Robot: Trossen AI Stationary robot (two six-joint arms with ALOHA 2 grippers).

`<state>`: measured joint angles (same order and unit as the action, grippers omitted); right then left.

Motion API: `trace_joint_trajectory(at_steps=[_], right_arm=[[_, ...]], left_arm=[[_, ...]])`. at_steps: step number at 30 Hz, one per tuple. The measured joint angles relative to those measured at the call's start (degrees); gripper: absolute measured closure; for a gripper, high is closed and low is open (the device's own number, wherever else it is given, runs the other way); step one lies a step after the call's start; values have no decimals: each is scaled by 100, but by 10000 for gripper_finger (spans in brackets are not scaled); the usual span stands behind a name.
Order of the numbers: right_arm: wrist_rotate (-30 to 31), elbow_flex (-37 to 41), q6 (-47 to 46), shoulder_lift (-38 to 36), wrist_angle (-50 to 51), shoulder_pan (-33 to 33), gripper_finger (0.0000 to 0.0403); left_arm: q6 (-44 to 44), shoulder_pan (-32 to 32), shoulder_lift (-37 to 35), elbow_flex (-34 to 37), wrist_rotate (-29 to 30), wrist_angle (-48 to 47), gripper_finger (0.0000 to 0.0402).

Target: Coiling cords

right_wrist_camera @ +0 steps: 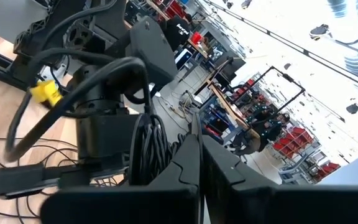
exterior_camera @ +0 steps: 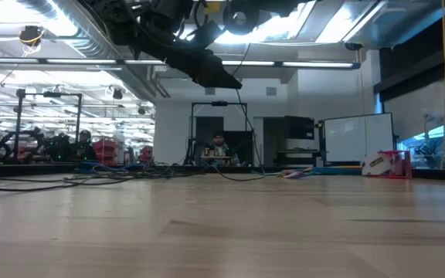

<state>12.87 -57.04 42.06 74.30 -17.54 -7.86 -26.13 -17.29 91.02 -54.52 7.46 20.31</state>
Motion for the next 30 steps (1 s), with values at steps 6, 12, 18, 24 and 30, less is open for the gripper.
trace_joint_trajectory(at_steps=[6,12,18,24,30], right_arm=[[0,0,0,0,28,0,398],[3,0,8,0,132,-5,398],[105,0,135,-2,424,-4,398],[232,0,185,-2,1053,-4,398],[492,0,326,38,1334,-4,398]], left_arm=[[-30,-7,0,0,-135,-222,379],[24,-22,-154,2,-106,-340,393],[581,8,-934,0,433,-1156,394],[907,49,-1394,0,496,-1654,398],[988,223,-1454,0,499,-1588,399]])
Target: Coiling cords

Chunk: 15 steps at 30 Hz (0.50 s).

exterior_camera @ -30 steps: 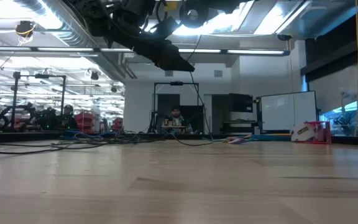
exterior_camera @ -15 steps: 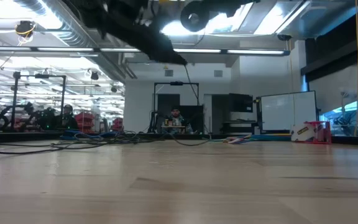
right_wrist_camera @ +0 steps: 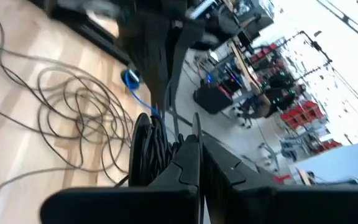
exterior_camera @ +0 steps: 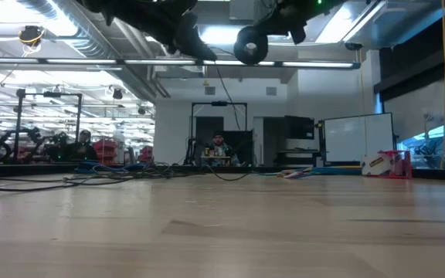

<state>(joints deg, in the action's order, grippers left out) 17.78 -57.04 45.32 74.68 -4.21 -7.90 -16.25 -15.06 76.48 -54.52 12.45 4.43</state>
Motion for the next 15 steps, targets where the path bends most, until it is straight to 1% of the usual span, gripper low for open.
trace_joint_trajectory(at_steps=[3,9,11,15], right_arm=[[184,0,26,33,147,-3,398],[259,-7,33,191,85,-3,398],[344,-7,31,295,-8,-42,398],[745,-11,7,572,-479,-58,398]], left_arm=[[49,97,-17,0,-2,114,398],[224,256,-90,0,0,299,398],[272,309,-91,2,0,394,397],[347,445,-93,2,-67,550,400]])
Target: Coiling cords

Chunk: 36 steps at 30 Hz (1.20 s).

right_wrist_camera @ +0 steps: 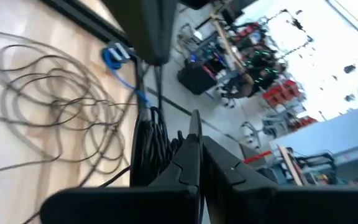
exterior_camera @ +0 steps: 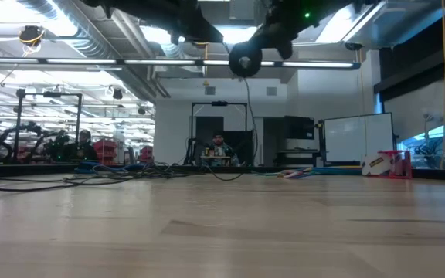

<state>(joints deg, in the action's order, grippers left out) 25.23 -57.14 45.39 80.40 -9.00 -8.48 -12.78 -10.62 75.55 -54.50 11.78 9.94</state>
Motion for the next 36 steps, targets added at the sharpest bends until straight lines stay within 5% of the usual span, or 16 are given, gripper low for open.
trace_joint_trajectory(at_steps=[7,26,36], right_arm=[[-75,7,-2,229,-1012,-12,398],[-483,19,-205,275,-1494,-23,398],[-411,17,-327,273,-1852,-23,398]], left_arm=[[56,75,25,2,-135,352,398],[-403,173,754,-7,-341,1695,387],[-615,222,767,-7,-328,1596,284]])
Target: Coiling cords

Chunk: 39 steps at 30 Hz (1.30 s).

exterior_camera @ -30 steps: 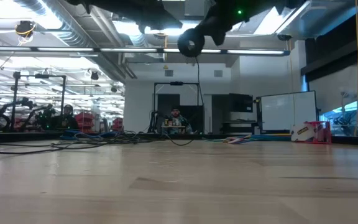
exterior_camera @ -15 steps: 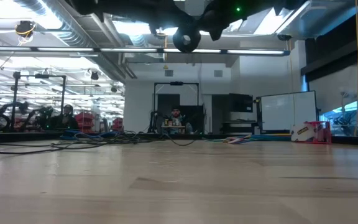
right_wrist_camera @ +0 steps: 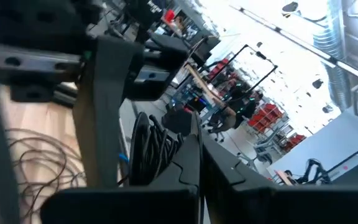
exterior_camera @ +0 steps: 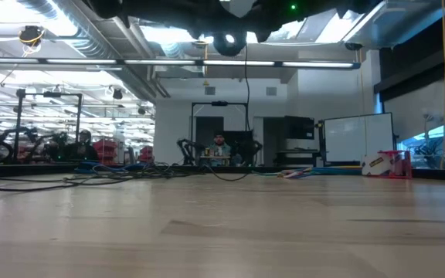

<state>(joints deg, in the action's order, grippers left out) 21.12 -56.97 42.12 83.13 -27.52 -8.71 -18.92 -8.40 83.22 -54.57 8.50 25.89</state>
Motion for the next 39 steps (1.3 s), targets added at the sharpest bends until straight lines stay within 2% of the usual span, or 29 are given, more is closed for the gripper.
trace_joint_trajectory(at_steps=[4,9,21,26,39], right_arm=[[26,-2,3,-2,-490,0,398],[-65,-2,-119,-2,-825,2,398],[-203,-2,-140,-3,-896,4,398],[-333,-2,-152,-4,-918,7,398],[-337,-4,-113,-7,-856,4,398]], left_arm=[[-221,31,0,0,15,3,259],[-159,16,0,0,35,67,254],[-118,8,0,0,48,119,292],[-77,-23,215,0,50,327,310],[49,-151,280,4,62,333,313]])
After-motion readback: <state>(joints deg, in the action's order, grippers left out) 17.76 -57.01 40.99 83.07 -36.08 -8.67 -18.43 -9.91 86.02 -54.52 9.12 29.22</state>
